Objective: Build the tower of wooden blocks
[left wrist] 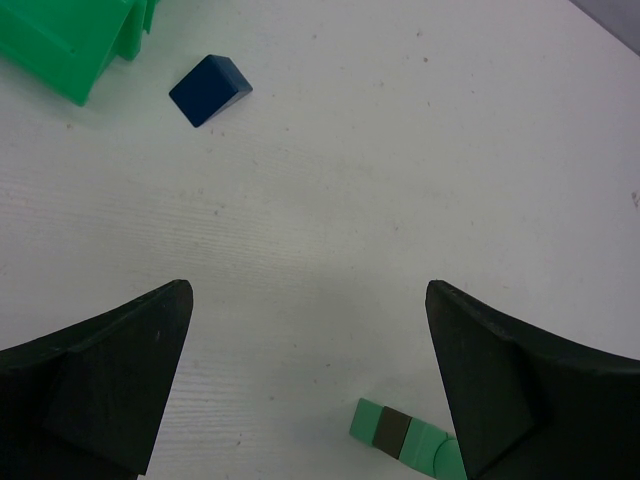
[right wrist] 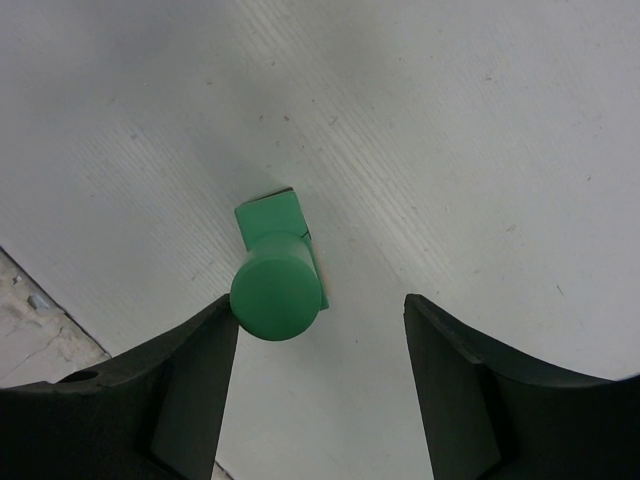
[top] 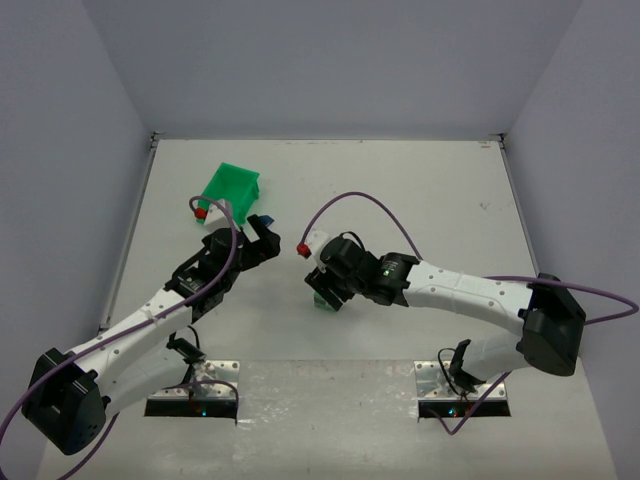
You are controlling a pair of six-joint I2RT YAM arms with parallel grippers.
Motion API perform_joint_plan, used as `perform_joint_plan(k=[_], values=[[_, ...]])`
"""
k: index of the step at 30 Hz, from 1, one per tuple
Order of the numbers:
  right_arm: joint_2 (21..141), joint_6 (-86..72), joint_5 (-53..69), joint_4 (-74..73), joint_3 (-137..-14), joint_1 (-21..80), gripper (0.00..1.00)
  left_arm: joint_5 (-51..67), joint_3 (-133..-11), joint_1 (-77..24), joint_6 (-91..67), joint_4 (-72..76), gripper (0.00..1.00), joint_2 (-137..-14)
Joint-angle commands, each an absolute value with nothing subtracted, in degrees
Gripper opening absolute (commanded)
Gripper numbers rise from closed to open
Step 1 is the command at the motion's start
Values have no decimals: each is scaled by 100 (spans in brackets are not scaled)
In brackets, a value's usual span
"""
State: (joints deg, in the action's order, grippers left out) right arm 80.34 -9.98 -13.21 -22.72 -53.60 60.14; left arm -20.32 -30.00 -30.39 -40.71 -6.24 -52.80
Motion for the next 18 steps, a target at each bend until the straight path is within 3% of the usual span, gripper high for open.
perform_joint_plan(k=[1,6,10,14,18], values=[[7916,-932,-975,-2131,-5459,6047,68,-2002,-3163,-2997,-3951,-397,100,-5310],[7552,-912,-675,-2174,-5363,6047,76,-2005,-3393,-2996,-3821,-470,100,-5672],[6904,-778,-274,-2157,-5158,6047,99,-2097,-3919,-2970,-3456,-611,100,-6150],[6171,-694,-88,-2040,-4768,6038,99,-2015,-4423,-2781,-2639,-608,100,-7012],[5509,-772,-346,-1942,-4428,6038,99,-571,-5027,-2308,-1422,-539,100,-7910]])
